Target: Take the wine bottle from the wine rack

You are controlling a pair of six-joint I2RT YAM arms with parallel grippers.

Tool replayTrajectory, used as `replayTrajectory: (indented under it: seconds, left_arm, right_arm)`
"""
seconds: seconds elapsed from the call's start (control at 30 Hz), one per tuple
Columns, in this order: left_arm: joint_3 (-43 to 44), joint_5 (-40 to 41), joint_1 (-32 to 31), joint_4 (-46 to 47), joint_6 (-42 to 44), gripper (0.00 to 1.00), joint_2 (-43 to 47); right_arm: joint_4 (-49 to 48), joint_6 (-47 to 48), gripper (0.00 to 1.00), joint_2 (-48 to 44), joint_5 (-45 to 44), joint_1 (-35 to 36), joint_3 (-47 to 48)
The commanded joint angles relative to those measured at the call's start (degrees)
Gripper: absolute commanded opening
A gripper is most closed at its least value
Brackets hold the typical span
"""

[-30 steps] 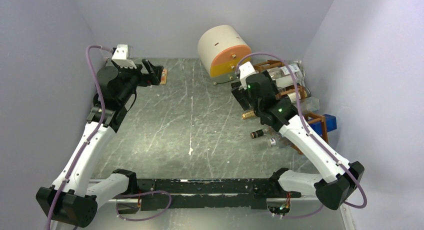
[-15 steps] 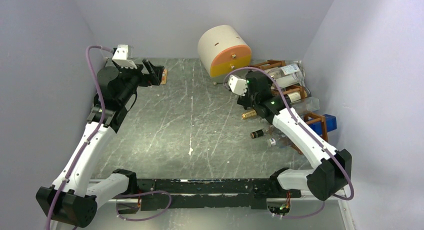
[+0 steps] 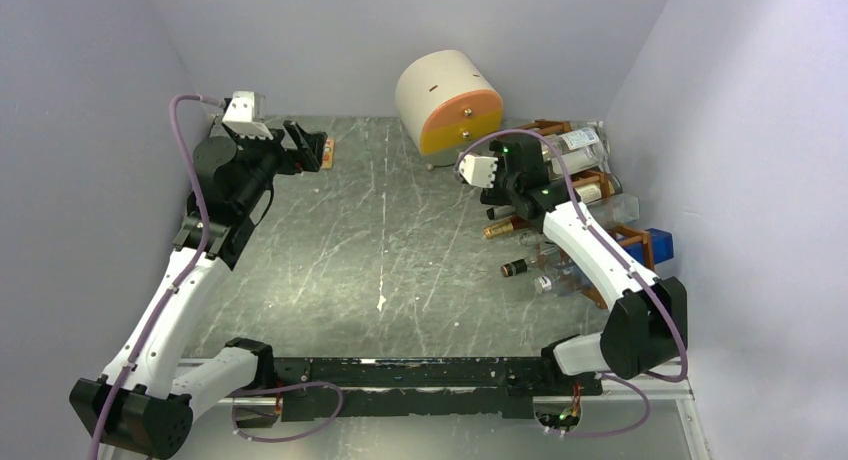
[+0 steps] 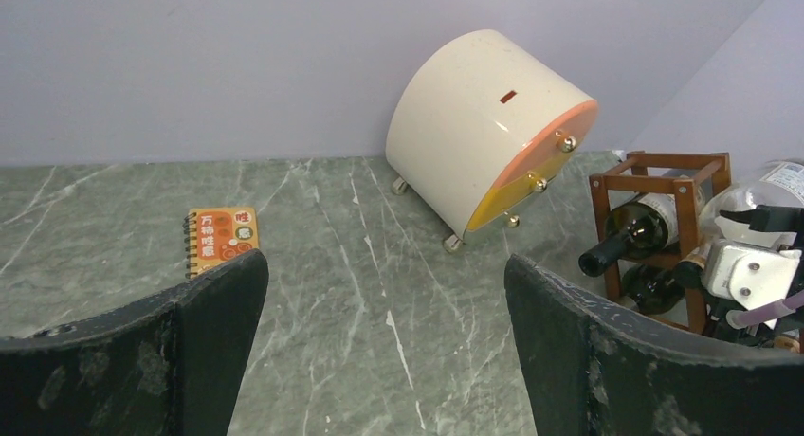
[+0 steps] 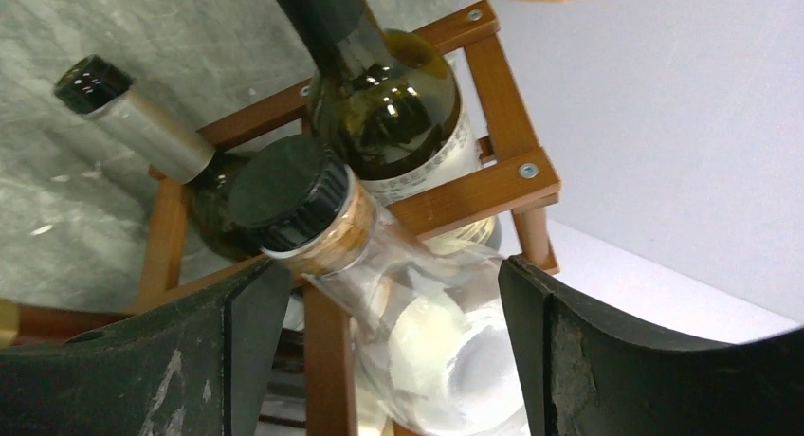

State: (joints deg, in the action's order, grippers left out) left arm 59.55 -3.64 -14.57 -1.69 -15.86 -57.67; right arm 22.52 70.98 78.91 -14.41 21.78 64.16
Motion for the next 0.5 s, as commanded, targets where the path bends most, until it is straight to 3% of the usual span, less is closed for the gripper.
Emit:
replayTrajectory:
  seconds: [0.0,0.47]
  left_arm:
    - [-0.31,1.79,-0.46,1.69,0.69,0.98,0.56]
    - [-0.31,3.83,-0.46,1.23,1.26,0.98,0.11]
  right_arm:
    - [-6.94,7.7,0.84,0.51,2.33,-1.44,-1.58]
    - [-13.57,10.6,0.78,1.5,4.62,-2.98,-5.24]
